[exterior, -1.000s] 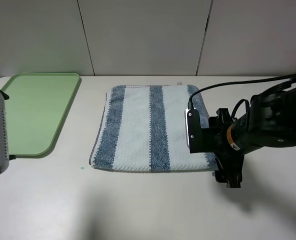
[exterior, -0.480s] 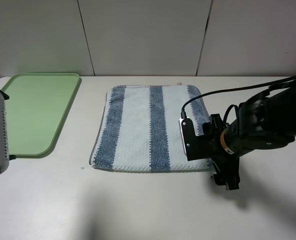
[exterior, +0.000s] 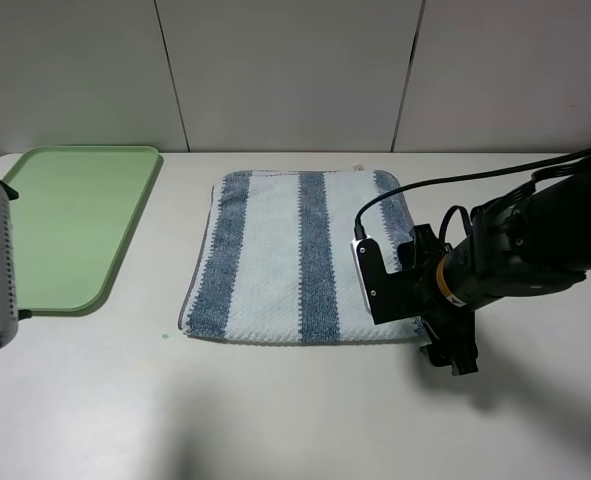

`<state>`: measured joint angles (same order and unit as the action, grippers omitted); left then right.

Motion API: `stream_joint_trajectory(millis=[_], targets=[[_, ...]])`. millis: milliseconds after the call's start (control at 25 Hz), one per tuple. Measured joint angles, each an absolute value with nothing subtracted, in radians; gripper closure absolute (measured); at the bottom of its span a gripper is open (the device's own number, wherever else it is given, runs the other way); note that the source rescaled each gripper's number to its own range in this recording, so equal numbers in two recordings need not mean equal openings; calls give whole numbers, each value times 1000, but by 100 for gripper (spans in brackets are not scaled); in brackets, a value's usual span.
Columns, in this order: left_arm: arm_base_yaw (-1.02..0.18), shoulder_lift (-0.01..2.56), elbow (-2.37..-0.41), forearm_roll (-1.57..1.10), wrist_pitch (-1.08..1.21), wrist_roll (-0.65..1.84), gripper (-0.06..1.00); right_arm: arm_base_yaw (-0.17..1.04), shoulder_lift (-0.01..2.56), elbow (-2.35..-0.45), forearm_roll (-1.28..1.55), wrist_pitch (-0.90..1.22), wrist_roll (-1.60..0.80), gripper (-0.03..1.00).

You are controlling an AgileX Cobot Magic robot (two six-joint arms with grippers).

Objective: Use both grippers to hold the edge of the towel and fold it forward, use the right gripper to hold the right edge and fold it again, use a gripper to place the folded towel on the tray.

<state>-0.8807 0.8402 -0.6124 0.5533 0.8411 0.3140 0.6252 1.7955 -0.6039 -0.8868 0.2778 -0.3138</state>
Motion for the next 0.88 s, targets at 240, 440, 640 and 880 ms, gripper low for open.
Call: stream_joint_trajectory(millis=[240, 440, 640, 880], targets=[[-881, 840, -612, 553, 841, 314, 7, 625, 1799, -604, -942, 272, -313, -3], [-881, 840, -612, 553, 841, 314, 8, 625, 1801, -605, -967, 271, -313, -3], [-881, 840, -612, 553, 841, 314, 8, 625, 1802, -607, -969, 277, -313, -3], [-881, 840, -612, 553, 842, 314, 8, 617, 1804, -609, -969, 279, -311, -3]])
